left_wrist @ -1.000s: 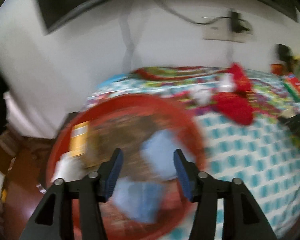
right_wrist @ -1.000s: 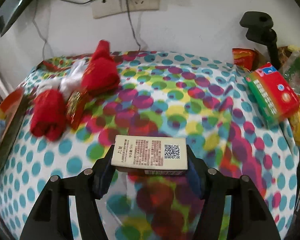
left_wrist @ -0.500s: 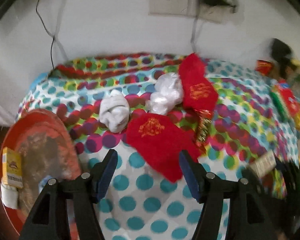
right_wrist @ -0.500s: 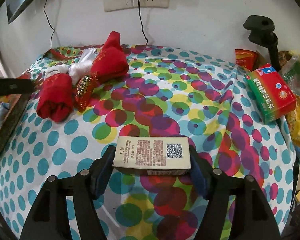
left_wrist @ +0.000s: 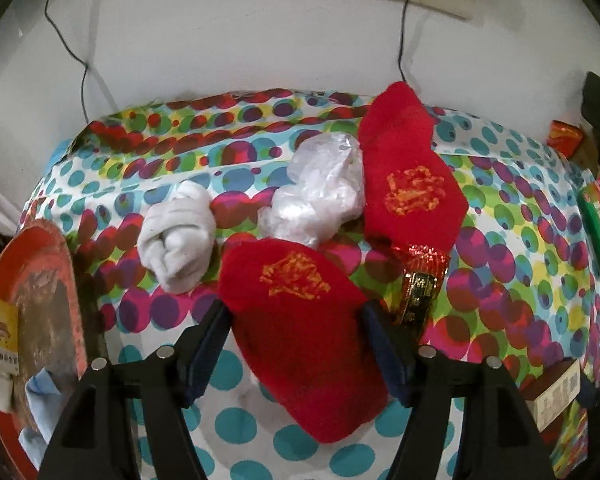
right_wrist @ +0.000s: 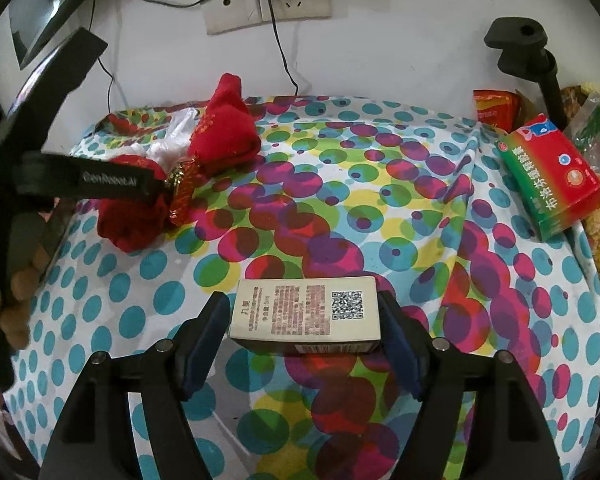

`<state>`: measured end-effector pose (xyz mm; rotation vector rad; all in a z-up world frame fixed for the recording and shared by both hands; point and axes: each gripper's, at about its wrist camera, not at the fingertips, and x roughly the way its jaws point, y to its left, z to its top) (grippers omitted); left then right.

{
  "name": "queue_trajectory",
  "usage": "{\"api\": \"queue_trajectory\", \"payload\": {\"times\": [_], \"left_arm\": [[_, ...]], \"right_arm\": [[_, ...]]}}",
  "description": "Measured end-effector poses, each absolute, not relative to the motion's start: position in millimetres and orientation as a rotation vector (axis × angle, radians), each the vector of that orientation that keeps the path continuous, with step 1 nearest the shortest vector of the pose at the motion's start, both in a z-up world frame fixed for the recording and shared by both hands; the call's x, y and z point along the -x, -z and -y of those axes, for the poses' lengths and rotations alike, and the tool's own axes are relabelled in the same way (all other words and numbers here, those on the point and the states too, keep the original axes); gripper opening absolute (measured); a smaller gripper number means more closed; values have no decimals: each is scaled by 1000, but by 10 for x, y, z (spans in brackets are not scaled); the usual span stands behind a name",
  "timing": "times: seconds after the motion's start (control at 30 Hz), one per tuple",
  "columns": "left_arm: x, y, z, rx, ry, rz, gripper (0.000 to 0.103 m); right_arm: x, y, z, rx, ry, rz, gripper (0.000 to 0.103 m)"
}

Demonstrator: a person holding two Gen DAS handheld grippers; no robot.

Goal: Organize objects
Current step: 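Grasp the red sock with the left tool while the right tool holds the beige box, then carry the red sock to the red tray and release it with the left tool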

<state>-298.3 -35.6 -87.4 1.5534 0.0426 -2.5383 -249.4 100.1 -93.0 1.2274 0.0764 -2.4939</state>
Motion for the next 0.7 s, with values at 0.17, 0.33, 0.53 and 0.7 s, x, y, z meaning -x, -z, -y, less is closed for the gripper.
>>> {"api": "queue_trajectory", "payload": {"times": [0.17,0.33,0.53,0.7], "left_arm": [[2906,843,463,-1580,2621,-144,33],[2785,785,462,-1591,2640,-64,27],[2638,725,484,-1614,2658,29,26],[2486,639,562,-1613,2660,69,26]], "right_arm": [[2499,931,-999,-1227,2494,-77,73],[2508,936,-989,-1232,2502,-106,73],[2507,943,-967,-1237,2509,-136,73],[2500,952,-913,-1246,2522,-183,73]]}}
